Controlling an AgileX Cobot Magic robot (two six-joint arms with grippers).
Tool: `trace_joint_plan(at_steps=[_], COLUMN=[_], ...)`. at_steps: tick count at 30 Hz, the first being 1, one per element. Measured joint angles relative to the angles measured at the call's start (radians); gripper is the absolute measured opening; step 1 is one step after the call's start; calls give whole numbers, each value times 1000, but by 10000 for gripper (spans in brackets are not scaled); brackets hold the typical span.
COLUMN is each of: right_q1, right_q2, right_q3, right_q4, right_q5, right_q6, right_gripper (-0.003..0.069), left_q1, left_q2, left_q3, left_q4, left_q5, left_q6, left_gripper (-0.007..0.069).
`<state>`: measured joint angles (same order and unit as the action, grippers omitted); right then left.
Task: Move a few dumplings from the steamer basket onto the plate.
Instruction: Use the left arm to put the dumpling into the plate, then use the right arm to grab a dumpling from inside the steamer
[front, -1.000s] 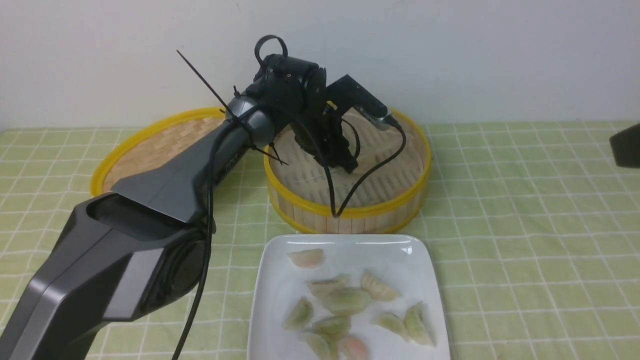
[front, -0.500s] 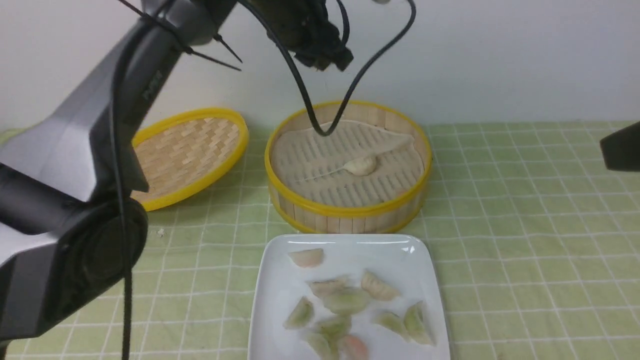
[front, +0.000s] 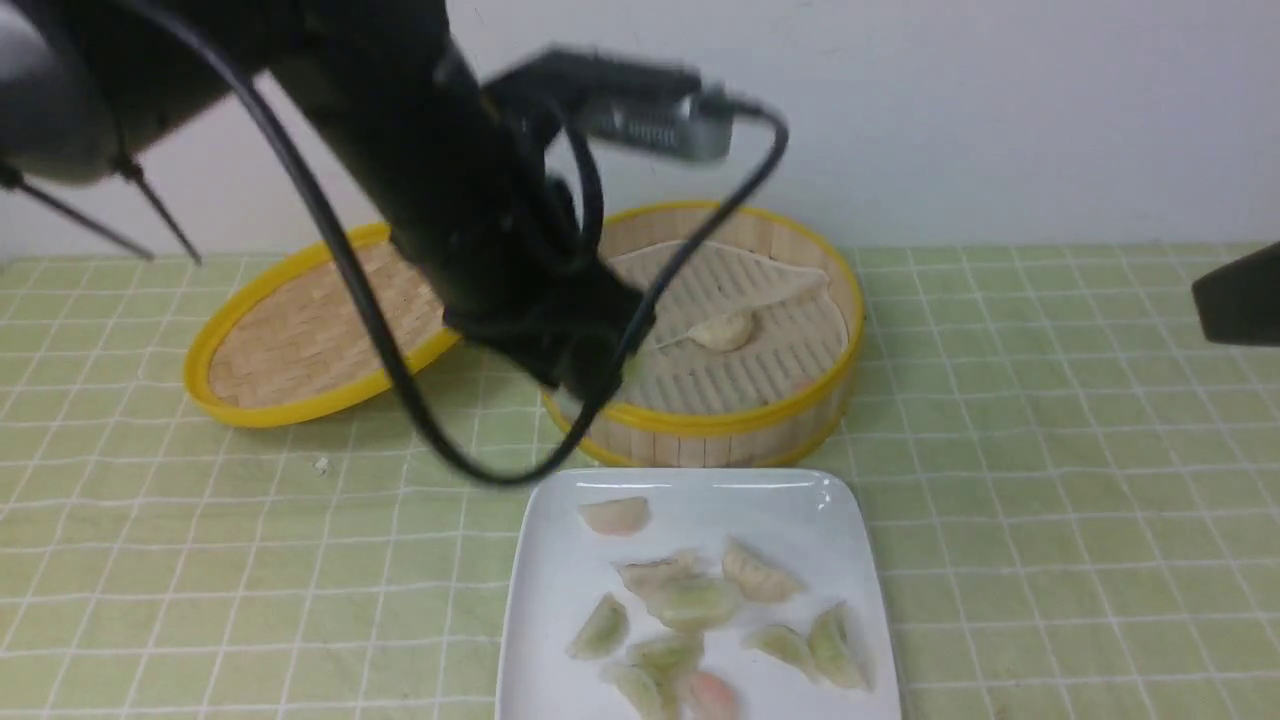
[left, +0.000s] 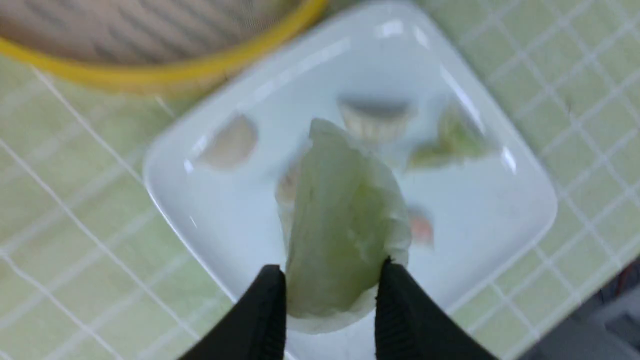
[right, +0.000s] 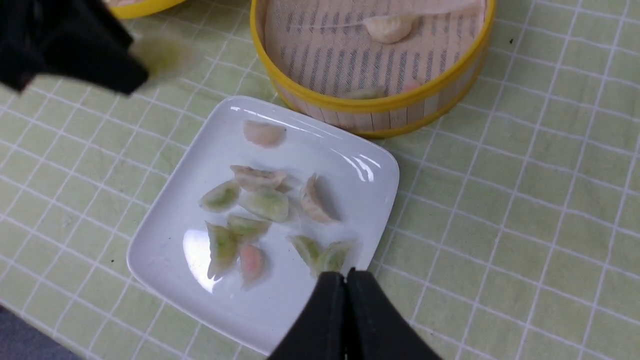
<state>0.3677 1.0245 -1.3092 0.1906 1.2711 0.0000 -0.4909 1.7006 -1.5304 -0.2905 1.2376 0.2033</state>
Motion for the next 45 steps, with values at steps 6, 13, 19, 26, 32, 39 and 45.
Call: trace_joint_plan(at_steps=[6, 13, 19, 26, 32, 39, 45], right_q1=[0, 0, 0, 0, 0, 0, 0], right_q2=[0, 0, 0, 134, 433, 830, 1090], right_q3=[0, 0, 0, -84, -294, -584, -827], right_q4=[0, 1, 2, 11, 41, 36, 26], right_q5=[1, 1, -1, -21, -17, -18, -18], right_q6=[0, -16, -28, -57, -158, -225, -233], right_gripper=[-15, -15, -15, -15, -15, 13, 115], left_q1=[-70, -110, -110, -110, -110, -110, -110], left_q2=[43, 155, 184, 17, -286, -650, -827], left_q3=[133, 135, 132, 94, 135, 320, 378], left_q4=[-39, -47, -36, 162, 223, 211, 220], left_q5=[-200, -369, -361, -209, -149, -137, -133], left_q6=[111, 166, 158, -22, -123, -218, -328], left_gripper=[111, 110, 273, 76, -6, -6, -6])
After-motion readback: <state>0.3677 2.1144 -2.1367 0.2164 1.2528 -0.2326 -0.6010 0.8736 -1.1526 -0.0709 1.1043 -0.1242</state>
